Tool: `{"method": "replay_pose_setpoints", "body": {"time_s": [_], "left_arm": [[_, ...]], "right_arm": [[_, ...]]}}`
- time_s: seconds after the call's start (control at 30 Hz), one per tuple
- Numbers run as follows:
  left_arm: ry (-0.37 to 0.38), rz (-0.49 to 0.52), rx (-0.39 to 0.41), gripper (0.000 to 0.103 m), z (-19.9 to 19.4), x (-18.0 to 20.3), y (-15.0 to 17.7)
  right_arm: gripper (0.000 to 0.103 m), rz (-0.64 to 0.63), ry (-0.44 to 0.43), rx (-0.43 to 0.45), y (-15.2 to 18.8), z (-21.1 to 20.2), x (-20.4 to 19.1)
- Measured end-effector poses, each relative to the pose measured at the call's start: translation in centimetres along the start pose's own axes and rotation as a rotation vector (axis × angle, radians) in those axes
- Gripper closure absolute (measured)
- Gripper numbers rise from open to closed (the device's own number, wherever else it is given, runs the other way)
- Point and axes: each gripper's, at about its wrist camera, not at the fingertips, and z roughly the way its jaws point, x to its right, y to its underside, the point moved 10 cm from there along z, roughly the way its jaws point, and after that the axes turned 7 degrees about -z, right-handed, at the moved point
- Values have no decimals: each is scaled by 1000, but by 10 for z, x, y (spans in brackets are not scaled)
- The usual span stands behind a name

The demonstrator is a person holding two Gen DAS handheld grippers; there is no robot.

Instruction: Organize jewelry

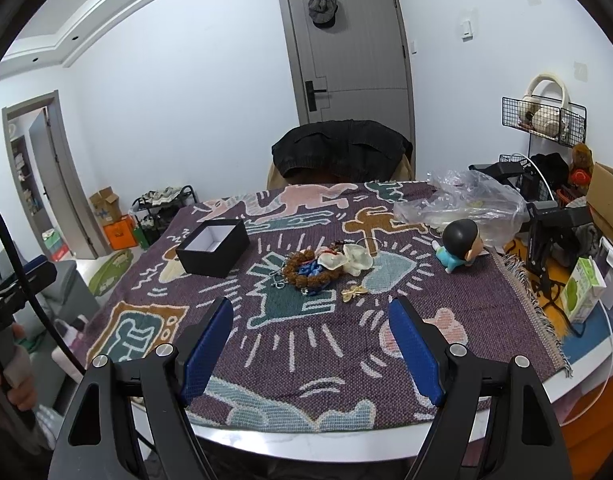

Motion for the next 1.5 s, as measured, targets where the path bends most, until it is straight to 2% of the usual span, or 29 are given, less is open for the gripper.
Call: {"method": "replay_pose_setpoints", "body": {"time_s": [0.37, 0.53, 0.73, 0.93, 1.03, 1.1, 1.17, 1.2, 1.27, 1.5], "left_arm": [[7, 4, -3, 0, 4, 1, -3], [-2, 7, -3, 0, 11, -4, -9], [24, -18, 4, 0, 28, -4, -25], [55, 17, -42, 1, 62, 17, -27], [68, 35, -70, 8, 77, 27, -24], [91, 35, -107, 14, 90, 34, -19], [120, 16, -156, 25, 105, 42, -14], [135, 6, -178, 28, 112, 45, -12], [159, -9, -219, 35, 126, 53, -10], [166, 8, -296, 37, 168, 80, -7]], "right_arm": [[24, 13, 1, 0, -1, 1, 3], [24, 7, 33, -4, -8, 5, 10], [24, 21, 51, 21, -26, 13, 24], [24, 83, 35, 3, -33, 37, 45], [24, 136, 18, -8, -32, 48, 55], [31, 163, 12, -22, -27, 54, 61], [38, 195, 2, -42, -23, 63, 68], [40, 213, -6, -49, -21, 67, 71], [41, 240, -15, -59, -19, 75, 78], [49, 334, -73, -85, -9, 105, 95]]}}
